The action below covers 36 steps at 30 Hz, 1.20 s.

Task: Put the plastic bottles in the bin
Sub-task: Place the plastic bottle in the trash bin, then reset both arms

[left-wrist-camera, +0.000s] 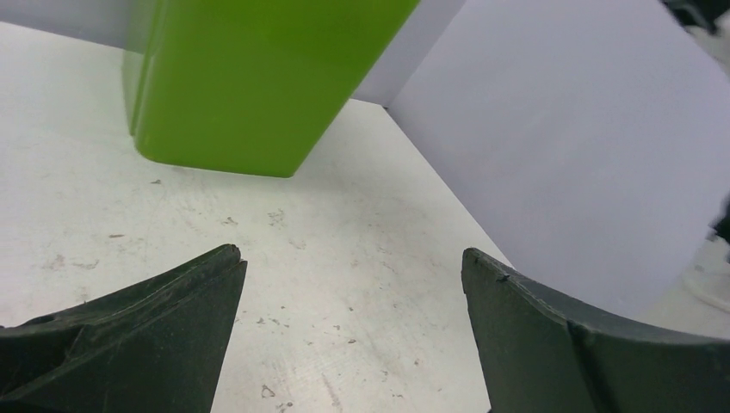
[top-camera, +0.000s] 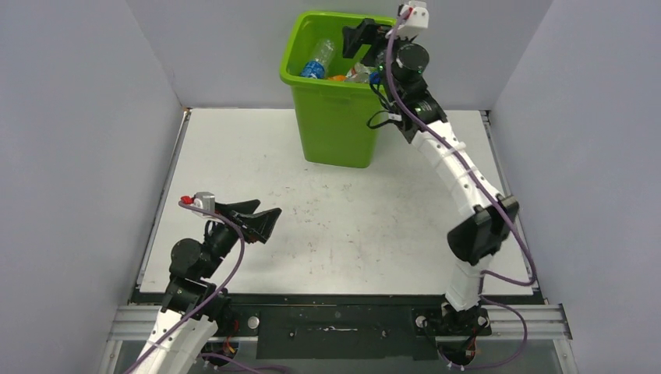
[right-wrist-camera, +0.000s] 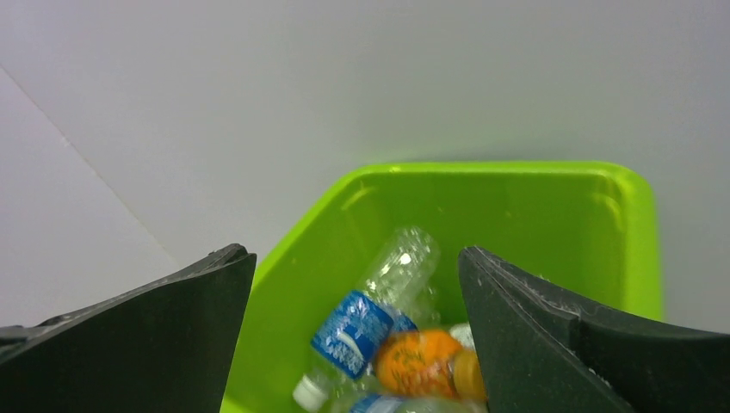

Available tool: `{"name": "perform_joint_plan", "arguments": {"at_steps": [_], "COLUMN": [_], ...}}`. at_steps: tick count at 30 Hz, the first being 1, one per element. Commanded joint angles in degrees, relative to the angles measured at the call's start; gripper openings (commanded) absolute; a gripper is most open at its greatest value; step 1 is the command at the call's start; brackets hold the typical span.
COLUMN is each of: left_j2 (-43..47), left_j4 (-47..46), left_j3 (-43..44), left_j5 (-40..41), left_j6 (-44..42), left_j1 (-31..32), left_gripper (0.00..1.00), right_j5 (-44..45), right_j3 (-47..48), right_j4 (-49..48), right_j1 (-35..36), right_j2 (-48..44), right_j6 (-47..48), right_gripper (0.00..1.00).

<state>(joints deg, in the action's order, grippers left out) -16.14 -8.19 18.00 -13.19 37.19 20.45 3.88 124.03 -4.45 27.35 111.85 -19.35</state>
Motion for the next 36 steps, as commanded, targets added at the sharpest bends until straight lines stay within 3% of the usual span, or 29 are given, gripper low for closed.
{"name": "perform_joint_plan", "arguments": {"at_steps": [1, 7, 10, 13, 17, 19, 22, 25, 27, 29, 31, 36], "left_j2": [1.11, -3.39, -9.54, -16.39, -24.62, -26.56, -27.76, -26.59, -26.33, -28.47, -30.77, -34.00], "left_j4": [5.43, 17.99, 21.83, 23.16, 16.41, 11.87, 5.46, -4.77, -12.31, -15.40, -14.09, -21.10], "left_j3": [4.36, 12.73, 19.17, 23.13, 22.02, 19.69, 15.29, 8.49, 3.44, 1.87, 2.51, -1.10], "left_j5": [8.45, 31.96, 42.55, 47.71, 47.32, 48.55, 49.18, 47.23, 44.56, 43.59, 46.22, 36.08], "left_j6": [-2.44, -3.73, -0.62, -2.15, -11.52, -18.85, -24.72, -29.45, -35.90, -36.38, -29.45, -30.29], "left_j1": [-0.50, -0.41, -0.41, -0.41, -0.05, 2.19, 4.23, 3.81, 2.76, -1.39, -4.57, -8.26], "left_gripper": [0.96, 0.96, 0.96, 0.96, 0.96, 0.96, 0.96, 0.96, 0.96, 0.96, 0.96, 0.96], "right_j5": [6.13, 13.56, 15.78, 19.00, 25.43, 26.40, 26.24, 32.31, 33.67, 33.22, 32.21, 28.53], "right_j3": [-16.40, -36.72, -45.33, -54.06, -68.08, -71.45, -70.41, -67.75, -69.08, -71.80, -74.38, -82.00], "right_j4": [-9.25, -4.41, -1.45, 2.48, 0.90, 1.63, 8.19, 17.74, 19.18, 19.37, 20.55, 18.88], "right_j1": [-0.51, -0.64, -0.36, 0.28, 1.11, 1.21, 1.30, 1.33, 1.33, 1.29, 1.35, 1.41], "right_j2": [-18.27, -35.52, -43.10, -49.49, -56.09, -57.50, -56.49, -53.99, -54.07, -54.99, -55.91, -57.70], "right_j6": [-1.70, -4.21, -6.85, -12.14, -23.34, -22.50, -15.65, -18.91, -20.00, -21.41, -25.63, -29.26], "right_gripper": [0.91, 0.99, 0.90, 0.90, 0.90, 0.90, 0.90, 0.90, 0.90, 0.90, 0.90, 0.90]}}
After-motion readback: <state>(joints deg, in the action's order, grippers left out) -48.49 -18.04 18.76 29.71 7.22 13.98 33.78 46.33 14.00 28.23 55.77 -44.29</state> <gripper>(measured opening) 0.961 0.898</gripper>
